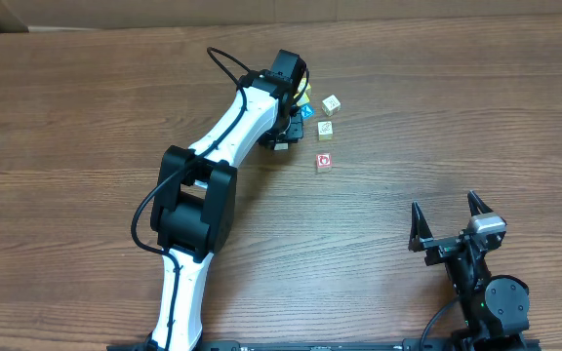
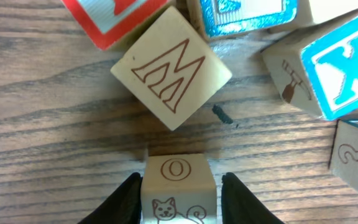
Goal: Flip 3 blocks
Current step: 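Lower the left gripper and grasp the cream block with cat picture, then lift the cat block, rotate it, and set it down nearer the front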
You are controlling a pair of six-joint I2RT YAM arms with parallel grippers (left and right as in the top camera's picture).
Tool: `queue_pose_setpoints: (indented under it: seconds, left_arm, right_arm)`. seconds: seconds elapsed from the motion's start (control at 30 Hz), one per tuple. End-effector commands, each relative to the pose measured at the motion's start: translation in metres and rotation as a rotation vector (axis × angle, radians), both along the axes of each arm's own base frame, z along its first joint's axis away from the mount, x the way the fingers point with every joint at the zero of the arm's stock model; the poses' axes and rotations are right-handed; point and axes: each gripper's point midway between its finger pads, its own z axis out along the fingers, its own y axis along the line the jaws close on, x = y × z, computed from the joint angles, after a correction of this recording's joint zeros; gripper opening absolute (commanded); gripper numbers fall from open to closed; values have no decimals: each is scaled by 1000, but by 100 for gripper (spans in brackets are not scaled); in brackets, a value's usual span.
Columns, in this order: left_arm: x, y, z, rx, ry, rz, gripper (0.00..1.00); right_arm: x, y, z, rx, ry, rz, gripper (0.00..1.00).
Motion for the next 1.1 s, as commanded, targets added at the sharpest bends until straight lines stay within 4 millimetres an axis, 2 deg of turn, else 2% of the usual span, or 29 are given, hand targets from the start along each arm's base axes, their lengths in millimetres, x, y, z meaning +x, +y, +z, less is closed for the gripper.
queue_pose_setpoints:
  seconds: [0.0, 0.2, 0.3, 0.4, 0.6, 0.7, 0.87, 1.0, 1.07]
  left_arm:
    - [9, 0, 21, -2, -49, -14, 32]
    - [4, 2, 21, 6, -31, -17, 31]
    - [2, 4, 27, 9, -24, -16, 17]
    - [1, 5, 42, 2, -41, -15, 17]
    - [-9, 9, 91, -20, -95, -14, 20]
    - [-25, 14, 121, -28, -101, -15, 20]
    - [-71, 24, 168, -22, -75, -25, 23]
    - [-113, 31, 195, -14, -29, -7, 23]
    - [-129, 31, 202, -10, -11, -8, 23]
  right_arm:
    - [1, -2, -2, -3, -5, -14, 100]
    - [1, -2, -2, -3, -5, -14, 100]
    - [1, -2, -2, -3, -5, -14, 100]
    - [1, -2, -2, -3, -5, -14, 100]
    - [1, -2, -2, -3, -5, -14, 100]
    - [1, -2, -2, -3, -5, -14, 100]
    - [1, -2, -2, -3, -5, -14, 100]
    - [1, -2, -2, -3, -5, -14, 100]
    - [1, -2, -2, -3, -5, -14, 100]
